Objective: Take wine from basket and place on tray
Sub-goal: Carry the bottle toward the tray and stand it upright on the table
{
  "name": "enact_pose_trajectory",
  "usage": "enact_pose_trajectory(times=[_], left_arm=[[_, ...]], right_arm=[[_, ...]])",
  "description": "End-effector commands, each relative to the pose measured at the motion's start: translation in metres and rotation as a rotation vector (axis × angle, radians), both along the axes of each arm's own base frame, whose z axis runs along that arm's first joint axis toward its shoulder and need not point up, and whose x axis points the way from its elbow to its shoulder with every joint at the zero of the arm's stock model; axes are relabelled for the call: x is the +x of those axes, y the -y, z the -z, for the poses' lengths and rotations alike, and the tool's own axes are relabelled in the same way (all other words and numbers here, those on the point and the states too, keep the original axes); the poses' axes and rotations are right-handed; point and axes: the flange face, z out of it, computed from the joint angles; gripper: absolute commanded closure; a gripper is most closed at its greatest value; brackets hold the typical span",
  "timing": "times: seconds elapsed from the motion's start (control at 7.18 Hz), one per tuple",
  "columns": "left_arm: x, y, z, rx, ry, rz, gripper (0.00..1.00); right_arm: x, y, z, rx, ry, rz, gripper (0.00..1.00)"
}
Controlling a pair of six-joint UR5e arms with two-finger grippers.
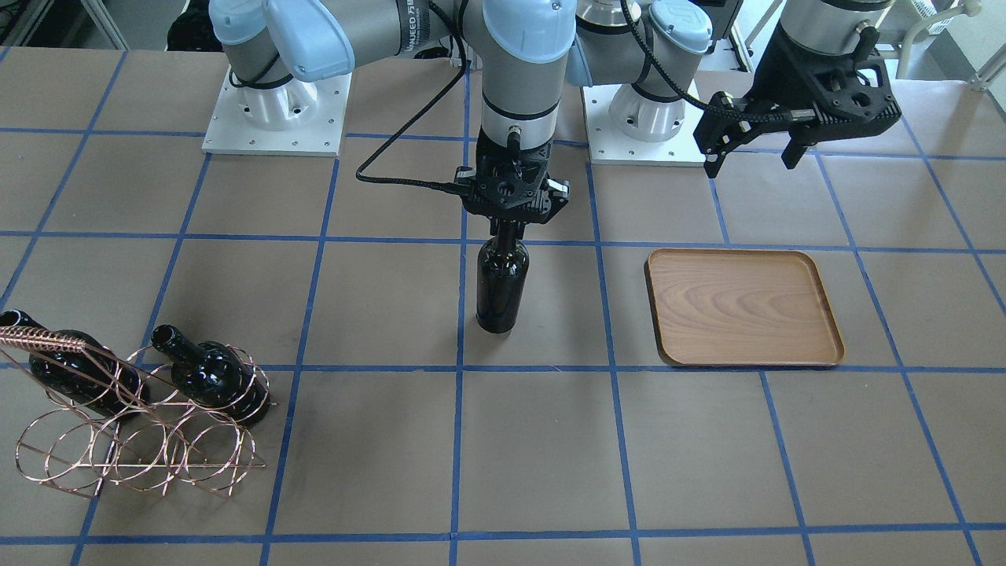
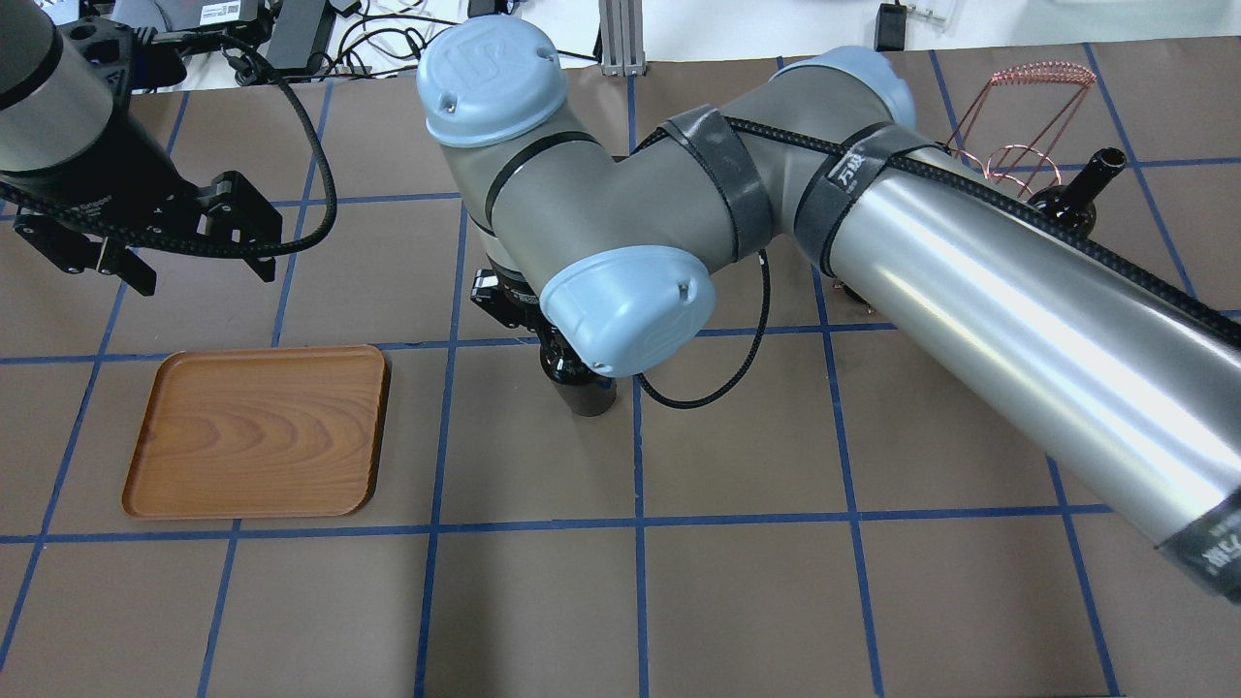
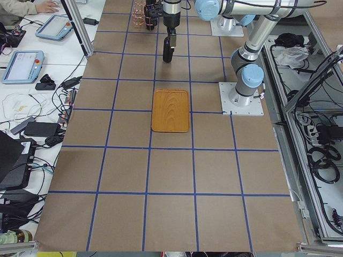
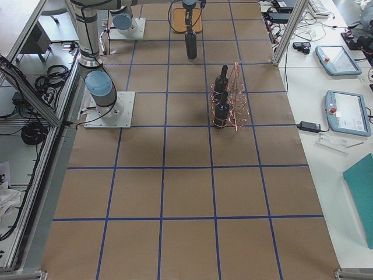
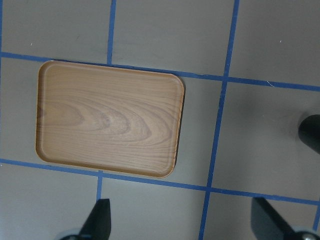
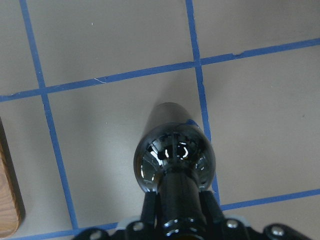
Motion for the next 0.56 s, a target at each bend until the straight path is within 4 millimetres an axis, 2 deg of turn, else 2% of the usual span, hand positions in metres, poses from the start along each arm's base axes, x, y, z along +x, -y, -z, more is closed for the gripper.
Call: enact_pose_trajectory(times=[0.0, 0.14, 0.42], left_arm=[[-0.0008, -0.0017, 0.0023, 0.011, 0.000, 0.003, 0.00], [0.0006, -0.0012, 0.0026, 0.009, 0.001, 0.002, 0.00], [-0.0003, -0.0005, 0.0037, 0.008, -0.003, 0.002, 0.00]], right_arm=[[-0.0003, 0.0002, 0.0048, 0.005, -0.007, -0.009, 0.67], [-0.0003, 0.0002, 0.0048, 0.005, -0.007, -0.009, 0.62], [-0.0004, 0.0003, 0.0048, 0.004, -0.009, -0.009, 0.27]])
